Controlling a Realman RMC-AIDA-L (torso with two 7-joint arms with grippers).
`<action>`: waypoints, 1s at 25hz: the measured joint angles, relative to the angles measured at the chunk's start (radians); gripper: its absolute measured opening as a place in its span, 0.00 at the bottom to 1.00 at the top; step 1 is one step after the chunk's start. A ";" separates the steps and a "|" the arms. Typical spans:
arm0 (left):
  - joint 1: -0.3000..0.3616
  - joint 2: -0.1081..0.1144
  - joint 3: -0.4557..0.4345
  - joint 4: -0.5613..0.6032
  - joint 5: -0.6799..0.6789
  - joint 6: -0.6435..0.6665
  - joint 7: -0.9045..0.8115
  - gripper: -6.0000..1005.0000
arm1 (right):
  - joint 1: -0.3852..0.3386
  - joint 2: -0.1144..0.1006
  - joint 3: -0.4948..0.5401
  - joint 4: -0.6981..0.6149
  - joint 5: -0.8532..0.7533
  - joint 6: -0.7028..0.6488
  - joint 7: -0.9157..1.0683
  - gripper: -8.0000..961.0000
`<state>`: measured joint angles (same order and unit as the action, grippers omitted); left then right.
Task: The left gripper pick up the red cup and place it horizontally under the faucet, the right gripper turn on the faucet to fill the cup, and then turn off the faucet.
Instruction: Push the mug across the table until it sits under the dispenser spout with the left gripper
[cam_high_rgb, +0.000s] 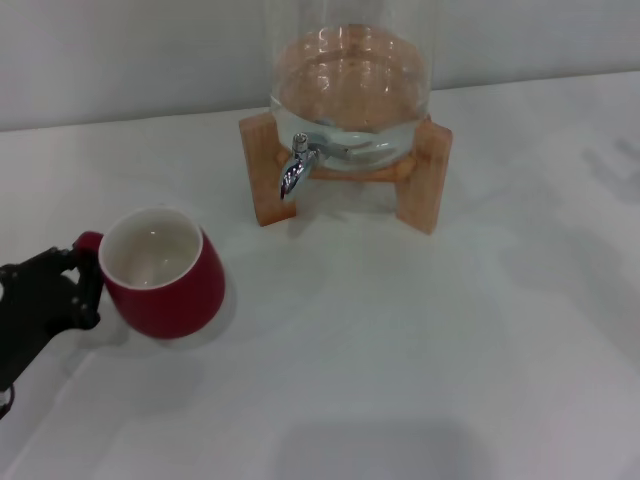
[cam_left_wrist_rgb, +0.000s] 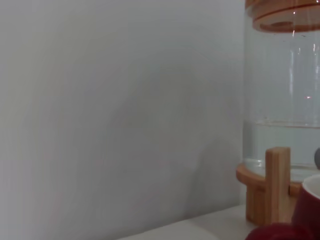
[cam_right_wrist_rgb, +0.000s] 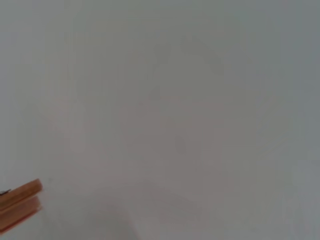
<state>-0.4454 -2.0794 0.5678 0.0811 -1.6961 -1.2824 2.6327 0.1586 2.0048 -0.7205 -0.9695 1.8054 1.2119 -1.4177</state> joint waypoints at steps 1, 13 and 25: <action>-0.008 0.000 0.000 -0.001 0.003 0.004 -0.004 0.10 | 0.000 0.000 -0.001 0.000 0.000 0.001 -0.001 0.69; -0.090 -0.004 0.003 -0.006 0.076 0.100 -0.086 0.11 | 0.001 0.000 -0.004 0.000 0.000 0.026 -0.004 0.69; -0.163 0.000 0.003 0.005 0.165 0.159 -0.206 0.11 | 0.001 0.001 -0.001 0.000 0.000 0.050 -0.004 0.69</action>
<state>-0.6087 -2.0789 0.5706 0.0860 -1.5315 -1.1239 2.4265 0.1596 2.0057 -0.7215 -0.9695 1.8053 1.2619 -1.4219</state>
